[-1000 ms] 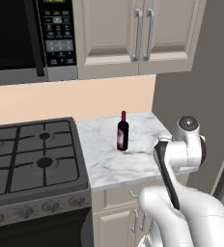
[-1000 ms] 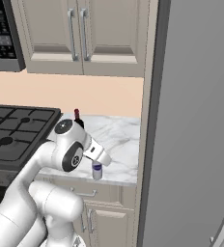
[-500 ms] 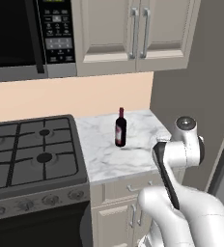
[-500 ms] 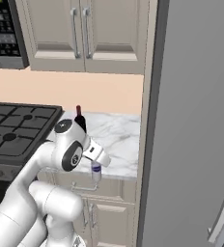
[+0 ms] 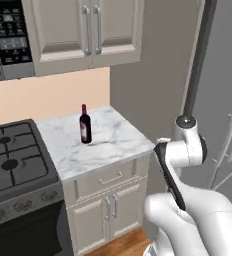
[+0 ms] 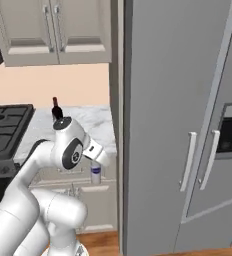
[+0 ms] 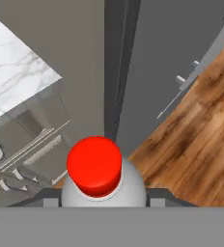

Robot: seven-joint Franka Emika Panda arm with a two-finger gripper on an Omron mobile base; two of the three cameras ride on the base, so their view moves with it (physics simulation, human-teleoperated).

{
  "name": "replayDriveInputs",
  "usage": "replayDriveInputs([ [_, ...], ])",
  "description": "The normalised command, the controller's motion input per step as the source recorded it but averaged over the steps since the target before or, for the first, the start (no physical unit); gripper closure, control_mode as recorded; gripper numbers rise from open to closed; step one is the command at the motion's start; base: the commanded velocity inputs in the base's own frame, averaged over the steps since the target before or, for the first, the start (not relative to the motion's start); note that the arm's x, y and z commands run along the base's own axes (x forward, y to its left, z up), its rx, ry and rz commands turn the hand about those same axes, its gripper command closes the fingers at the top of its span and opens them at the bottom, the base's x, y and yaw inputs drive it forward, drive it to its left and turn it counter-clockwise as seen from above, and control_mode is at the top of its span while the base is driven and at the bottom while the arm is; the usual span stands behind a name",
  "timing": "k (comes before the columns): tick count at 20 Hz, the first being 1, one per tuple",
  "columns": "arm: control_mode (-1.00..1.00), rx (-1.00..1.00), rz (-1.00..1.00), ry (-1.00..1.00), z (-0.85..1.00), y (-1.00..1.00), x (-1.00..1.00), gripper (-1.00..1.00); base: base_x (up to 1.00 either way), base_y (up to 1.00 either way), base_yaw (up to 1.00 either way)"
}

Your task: Place the drinks on the dining counter in a tight cluster.

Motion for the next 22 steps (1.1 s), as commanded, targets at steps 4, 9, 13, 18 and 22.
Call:
replayDriveInputs([
  [4, 1.0, 0.0, 0.0, 0.0, 0.0, 0.0, 0.0, 1.0, -0.13, 0.08, -0.84],
  [9, 1.0, 0.0, 0.0, 0.0, 0.0, 0.0, 0.0, 1.0, -0.02, 0.0, -0.76],
  [13, 1.0, 0.0, 0.0, 0.0, 0.0, 0.0, 0.0, 1.0, 0.02, -0.01, -0.76],
  [18, 1.0, 0.0, 0.0, 0.0, 0.0, 0.0, 0.0, 1.0, 0.06, -0.09, -0.69],
  [22, 1.0, 0.0, 0.0, 0.0, 0.0, 0.0, 0.0, 1.0, 0.13, -0.22, -0.58],
])
